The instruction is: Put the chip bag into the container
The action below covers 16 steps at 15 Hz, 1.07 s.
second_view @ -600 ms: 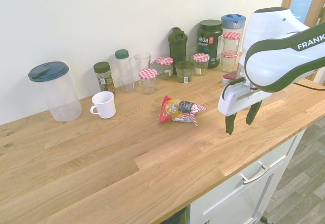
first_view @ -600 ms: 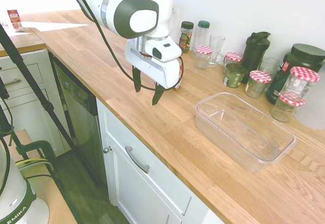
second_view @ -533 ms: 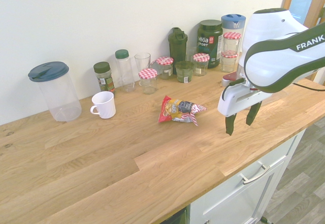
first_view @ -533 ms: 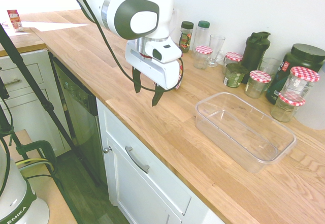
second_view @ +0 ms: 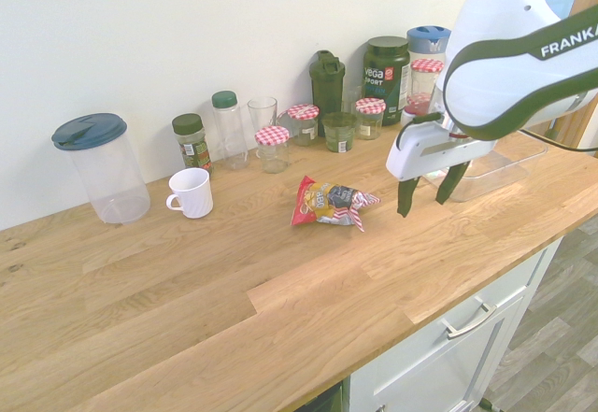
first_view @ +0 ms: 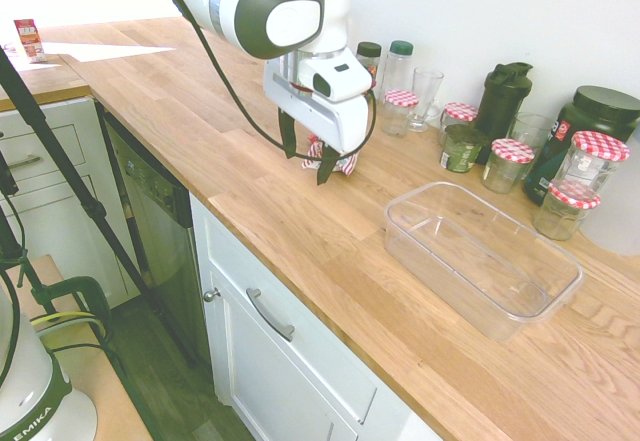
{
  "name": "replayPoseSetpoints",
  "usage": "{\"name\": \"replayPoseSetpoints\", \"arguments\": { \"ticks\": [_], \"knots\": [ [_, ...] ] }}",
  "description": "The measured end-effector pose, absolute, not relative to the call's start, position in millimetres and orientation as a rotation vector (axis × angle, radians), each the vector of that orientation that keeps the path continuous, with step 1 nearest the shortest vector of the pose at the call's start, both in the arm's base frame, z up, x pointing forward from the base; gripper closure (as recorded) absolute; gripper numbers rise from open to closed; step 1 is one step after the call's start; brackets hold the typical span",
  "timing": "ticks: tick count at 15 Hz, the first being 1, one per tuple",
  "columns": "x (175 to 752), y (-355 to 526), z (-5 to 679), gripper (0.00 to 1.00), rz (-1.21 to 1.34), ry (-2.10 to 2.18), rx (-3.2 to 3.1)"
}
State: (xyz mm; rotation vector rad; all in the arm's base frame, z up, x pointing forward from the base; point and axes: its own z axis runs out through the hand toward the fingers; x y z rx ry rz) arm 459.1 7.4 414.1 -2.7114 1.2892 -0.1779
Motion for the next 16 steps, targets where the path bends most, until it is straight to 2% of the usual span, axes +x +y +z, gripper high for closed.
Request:
{"name": "replayPoseSetpoints", "arguments": {
  "ticks": [6, 10, 15, 16],
  "knots": [
    [519, 56, 425, 0.0, -0.22, 1.222, -2.769],
    [538, 106, 424, 0.0, -0.248, 1.223, -2.892],
    [550, 110, 395, 0.0, -0.215, 1.257, -2.961],
    [552, 108, 392, 1.0, -0.209, 1.262, -2.963]
  ]
}}
